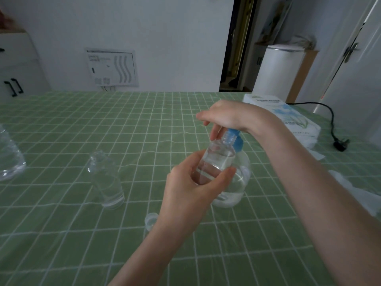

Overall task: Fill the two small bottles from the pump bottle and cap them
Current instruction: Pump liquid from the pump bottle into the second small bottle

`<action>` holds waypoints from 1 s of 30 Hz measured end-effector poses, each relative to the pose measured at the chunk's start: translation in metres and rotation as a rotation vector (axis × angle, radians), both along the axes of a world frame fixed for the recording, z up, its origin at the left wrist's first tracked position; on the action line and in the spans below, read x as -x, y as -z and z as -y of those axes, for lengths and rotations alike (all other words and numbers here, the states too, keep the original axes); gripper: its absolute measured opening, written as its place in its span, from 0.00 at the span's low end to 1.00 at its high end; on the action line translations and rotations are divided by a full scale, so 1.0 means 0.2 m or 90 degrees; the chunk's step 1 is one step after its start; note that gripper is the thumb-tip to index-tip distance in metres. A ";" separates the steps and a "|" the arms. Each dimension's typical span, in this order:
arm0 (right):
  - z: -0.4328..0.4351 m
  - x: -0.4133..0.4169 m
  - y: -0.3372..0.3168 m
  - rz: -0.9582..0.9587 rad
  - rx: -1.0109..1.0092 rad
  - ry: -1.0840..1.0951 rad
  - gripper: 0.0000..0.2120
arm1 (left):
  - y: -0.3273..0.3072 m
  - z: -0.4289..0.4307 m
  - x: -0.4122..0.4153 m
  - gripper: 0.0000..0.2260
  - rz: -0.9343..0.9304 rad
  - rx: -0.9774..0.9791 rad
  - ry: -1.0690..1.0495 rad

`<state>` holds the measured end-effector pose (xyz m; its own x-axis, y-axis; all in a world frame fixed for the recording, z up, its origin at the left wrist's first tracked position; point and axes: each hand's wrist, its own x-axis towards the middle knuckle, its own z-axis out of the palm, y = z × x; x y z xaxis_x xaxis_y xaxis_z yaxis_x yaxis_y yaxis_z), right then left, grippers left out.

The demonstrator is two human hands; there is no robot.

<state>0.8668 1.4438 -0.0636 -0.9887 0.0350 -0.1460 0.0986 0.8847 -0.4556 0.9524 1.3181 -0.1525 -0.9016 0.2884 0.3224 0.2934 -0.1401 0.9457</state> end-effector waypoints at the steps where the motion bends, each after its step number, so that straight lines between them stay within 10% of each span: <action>1: 0.00 0.00 0.00 0.001 -0.001 0.000 0.20 | 0.00 0.00 0.00 0.05 0.000 0.000 0.000; 30: -0.01 -0.01 0.01 -0.024 0.023 0.011 0.22 | 0.00 0.00 0.00 0.05 0.005 0.010 -0.005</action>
